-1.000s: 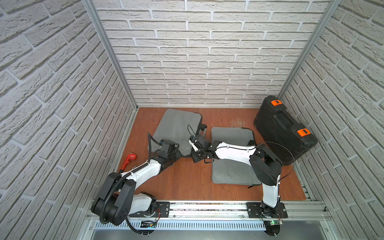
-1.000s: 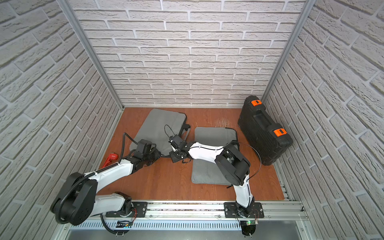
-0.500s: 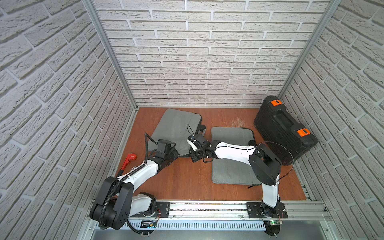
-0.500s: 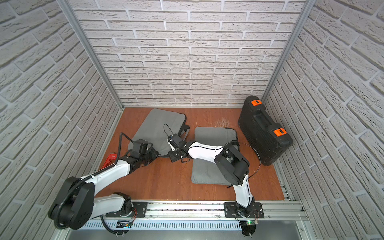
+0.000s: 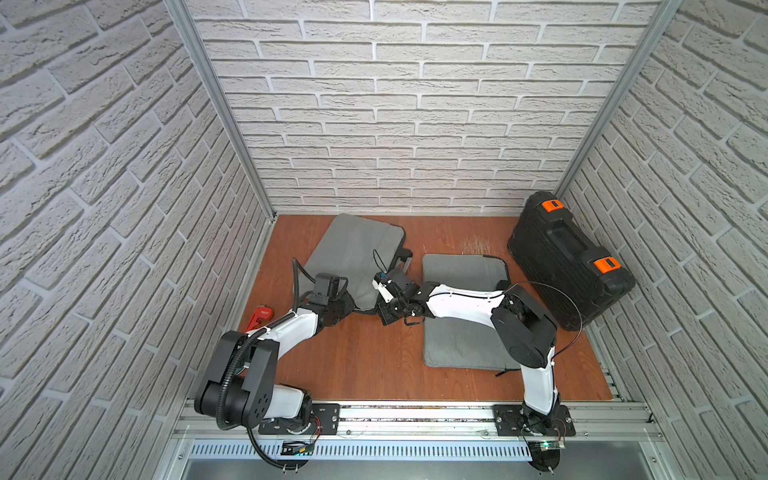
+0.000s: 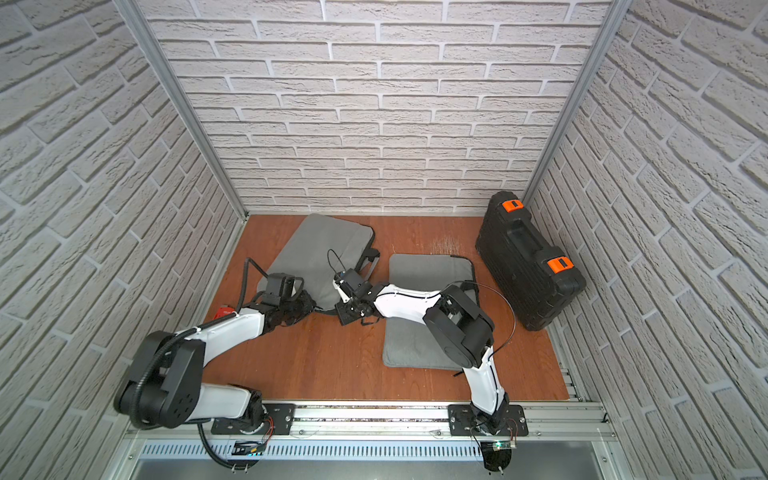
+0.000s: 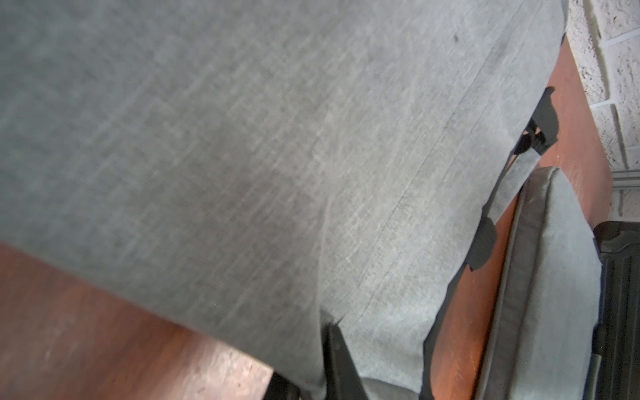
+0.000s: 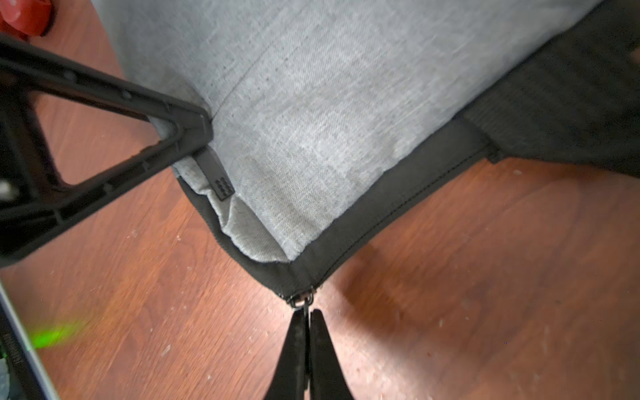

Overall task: Open the zippered laptop bag and take out the laptop
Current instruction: Adjust the zippered laptop bag at the center of the board.

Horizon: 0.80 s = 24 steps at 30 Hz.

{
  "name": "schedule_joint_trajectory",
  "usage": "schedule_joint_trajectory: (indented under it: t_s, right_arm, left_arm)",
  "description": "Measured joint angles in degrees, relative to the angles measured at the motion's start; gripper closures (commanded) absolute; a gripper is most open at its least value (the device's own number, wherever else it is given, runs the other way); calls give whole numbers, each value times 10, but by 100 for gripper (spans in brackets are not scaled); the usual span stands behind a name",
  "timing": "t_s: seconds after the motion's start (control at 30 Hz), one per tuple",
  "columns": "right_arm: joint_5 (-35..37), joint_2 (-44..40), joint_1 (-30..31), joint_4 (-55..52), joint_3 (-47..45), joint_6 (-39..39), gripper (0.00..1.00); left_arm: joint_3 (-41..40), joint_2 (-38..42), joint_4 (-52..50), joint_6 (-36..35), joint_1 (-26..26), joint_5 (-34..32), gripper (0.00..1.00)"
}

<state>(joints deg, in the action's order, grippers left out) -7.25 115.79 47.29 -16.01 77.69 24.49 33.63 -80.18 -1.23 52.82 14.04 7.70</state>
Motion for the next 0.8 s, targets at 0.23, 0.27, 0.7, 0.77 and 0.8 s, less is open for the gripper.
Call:
schedule_joint_trajectory:
  t_s: [0.23,0.27,0.7,0.77,0.8]
  right_arm:
    - [20,29,1,-3,32,17,94]
    - [24,31,2,-7,36,19,94]
    - [53,41,9,-49,41,38,94]
    - [53,41,9,-49,40,38,94]
    - [54,41,10,-49,40,38,94]
  left_arm:
    - [23,-38,23,-22,-18,12,74]
    - [23,-40,25,-23,-20,10,67]
    - [-36,17,38,35,-2,-35,30]
    - [-41,24,38,53,23,-43,30]
    - [-43,26,38,62,36,-49,30]
